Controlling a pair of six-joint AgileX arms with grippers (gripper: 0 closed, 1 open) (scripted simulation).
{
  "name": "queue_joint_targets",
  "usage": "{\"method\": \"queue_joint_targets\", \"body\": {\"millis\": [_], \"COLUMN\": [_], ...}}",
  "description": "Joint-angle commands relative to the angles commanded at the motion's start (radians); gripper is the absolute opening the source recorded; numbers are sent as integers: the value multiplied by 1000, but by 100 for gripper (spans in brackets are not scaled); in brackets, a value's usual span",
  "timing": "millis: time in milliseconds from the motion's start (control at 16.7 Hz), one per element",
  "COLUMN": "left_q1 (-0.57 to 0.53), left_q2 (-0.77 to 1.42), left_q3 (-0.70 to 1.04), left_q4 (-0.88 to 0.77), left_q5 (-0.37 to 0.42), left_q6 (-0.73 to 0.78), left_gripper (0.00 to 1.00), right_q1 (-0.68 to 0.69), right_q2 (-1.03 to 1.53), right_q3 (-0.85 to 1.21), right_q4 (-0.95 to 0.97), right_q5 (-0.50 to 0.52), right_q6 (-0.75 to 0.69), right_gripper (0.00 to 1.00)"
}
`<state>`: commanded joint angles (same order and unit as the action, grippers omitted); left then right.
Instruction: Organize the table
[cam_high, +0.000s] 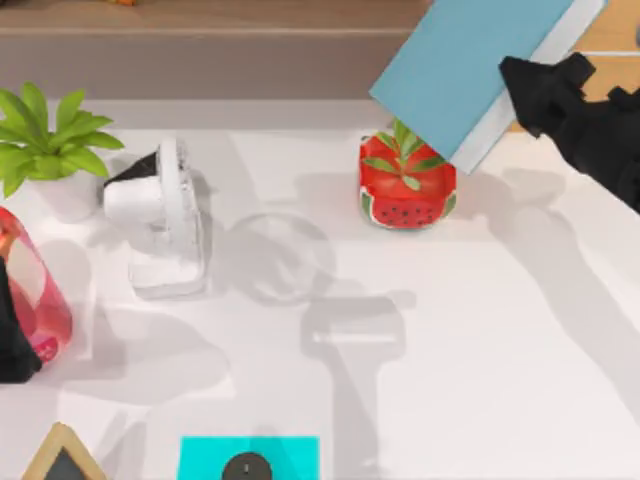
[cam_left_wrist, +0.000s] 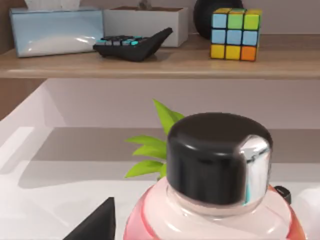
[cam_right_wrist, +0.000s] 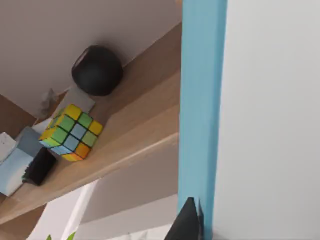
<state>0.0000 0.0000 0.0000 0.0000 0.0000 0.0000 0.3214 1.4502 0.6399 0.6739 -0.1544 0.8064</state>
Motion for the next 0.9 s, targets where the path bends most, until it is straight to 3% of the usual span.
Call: {"method": "queue_joint_targets", "body": {"millis": [540, 900], "left_q1": [0, 0], "left_q2": [0, 0], "left_q3": [0, 0], "left_q4": [0, 0], "left_q5": [0, 0], "left_q6": [0, 0], "left_gripper": [100, 100], "right_q1": [-628, -827], "right_q2": [145, 336], "right_q3": [-2, 179], "right_q4": [-1, 13], "right_q5": [-240, -295], "right_q6": [410, 589], "right_gripper": [0, 0]}}
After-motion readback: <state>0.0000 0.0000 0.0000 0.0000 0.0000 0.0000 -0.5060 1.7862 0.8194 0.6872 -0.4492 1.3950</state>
